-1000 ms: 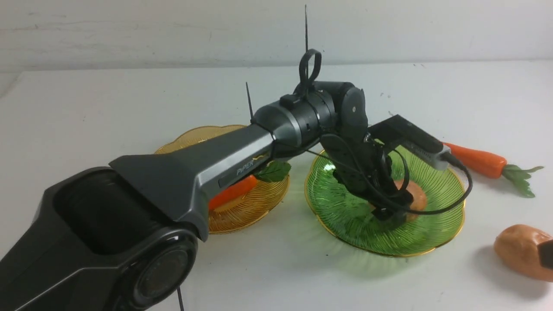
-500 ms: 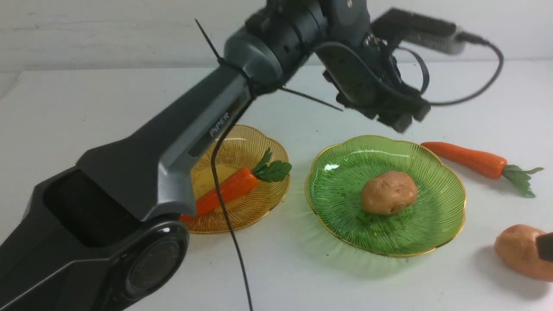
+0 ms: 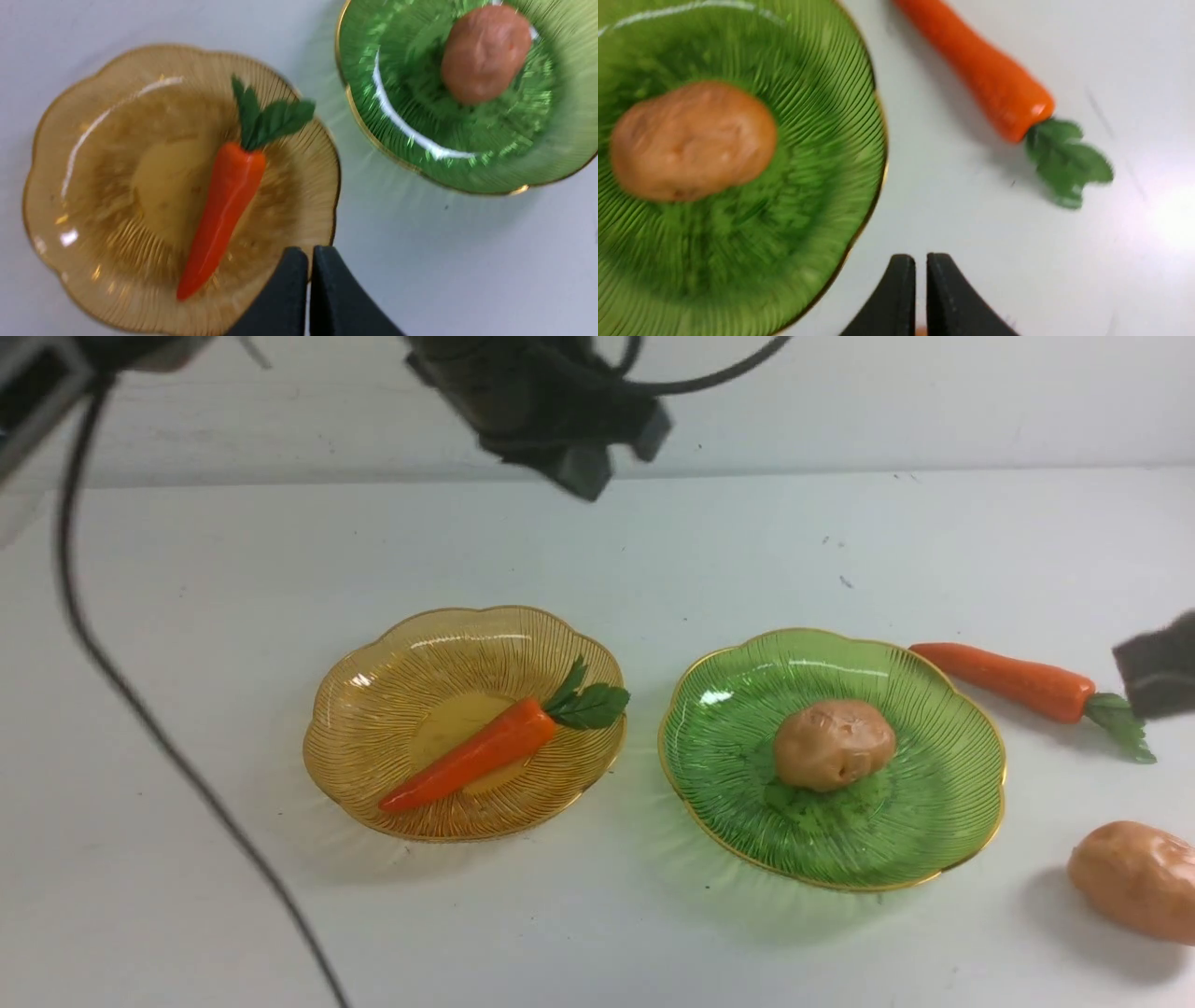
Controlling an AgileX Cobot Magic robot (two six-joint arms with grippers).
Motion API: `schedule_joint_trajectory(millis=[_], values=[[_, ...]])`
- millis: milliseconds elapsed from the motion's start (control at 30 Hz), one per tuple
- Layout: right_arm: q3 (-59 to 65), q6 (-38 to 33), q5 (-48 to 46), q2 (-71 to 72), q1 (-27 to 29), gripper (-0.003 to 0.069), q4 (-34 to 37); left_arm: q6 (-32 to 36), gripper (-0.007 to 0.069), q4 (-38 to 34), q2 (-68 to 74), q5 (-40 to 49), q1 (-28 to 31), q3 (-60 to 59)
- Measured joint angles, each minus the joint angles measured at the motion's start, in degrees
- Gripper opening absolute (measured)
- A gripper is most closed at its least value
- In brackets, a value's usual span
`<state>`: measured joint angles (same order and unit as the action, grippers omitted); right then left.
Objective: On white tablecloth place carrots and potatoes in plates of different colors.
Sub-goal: 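Place the carrot on the yellow plate with the right gripper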
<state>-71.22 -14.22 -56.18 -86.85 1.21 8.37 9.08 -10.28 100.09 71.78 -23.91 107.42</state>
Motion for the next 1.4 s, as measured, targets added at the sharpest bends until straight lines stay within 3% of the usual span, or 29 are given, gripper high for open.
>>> schedule_joint_trajectory(millis=[67, 200, 367, 467, 733, 833, 967, 1000, 1233, 1400], values=[[-4.9, -0.1, 0.6, -6.1, 0.0, 0.0067, -1.7, 1.2, -0.0002, 0.4, -6.1, 0.0, 2.6, -7.2], [-14.5, -3.4, 2.2, -18.3, 0.0, 0.0245, -4.9, 2.5, -0.0002, 1.4, -13.7, 0.0, 5.4, -14.1], [-21.7, -6.1, 2.8, -29.6, 0.0, 0.0486, -6.8, 2.5, -0.0002, 1.6, -17.8, 0.0, 6.1, -15.5], [-22.9, -9.9, 4.0, -34.8, 0.0, 0.0565, -8.4, 2.5, -0.0002, 1.6, -17.6, 0.0, 6.1, -15.5], [-24.0, -13.2, 5.3, -40.3, 0.0, 0.0569, -11.0, 2.5, -0.0002, 1.6, -17.6, 0.0, 6.1, -15.6], [-24.3, -13.0, 4.5, -40.3, 0.0, 0.0512, -11.0, 2.5, -0.0002, 1.6, -17.6, 0.0, 6.1, -15.6], [-26.7, -12.4, 0.3, -40.9, -0.1, 0.0327, -13.3, 2.5, -0.0002, 2.4, -17.7, 0.0, 6.2, -15.6], [-27.9, -12.1, -1.5, -41.1, -0.1, 0.0318, -13.7, 2.5, -0.0002, 3.3, -18.0, 0.0, 6.2, -15.6], [-43.2, -4.7, -12.2, -39.6, -0.1, 0.0329, -16.2, 1.6, -0.0002, 12.4, -22.4, 0.0, 6.2, -15.8], [-53.3, -0.5, -14.2, -36.8, -0.5, 0.0329, -9.0, 1.4, 0.0000, 15.5, -27.0, 0.0, 7.3, -17.4]])
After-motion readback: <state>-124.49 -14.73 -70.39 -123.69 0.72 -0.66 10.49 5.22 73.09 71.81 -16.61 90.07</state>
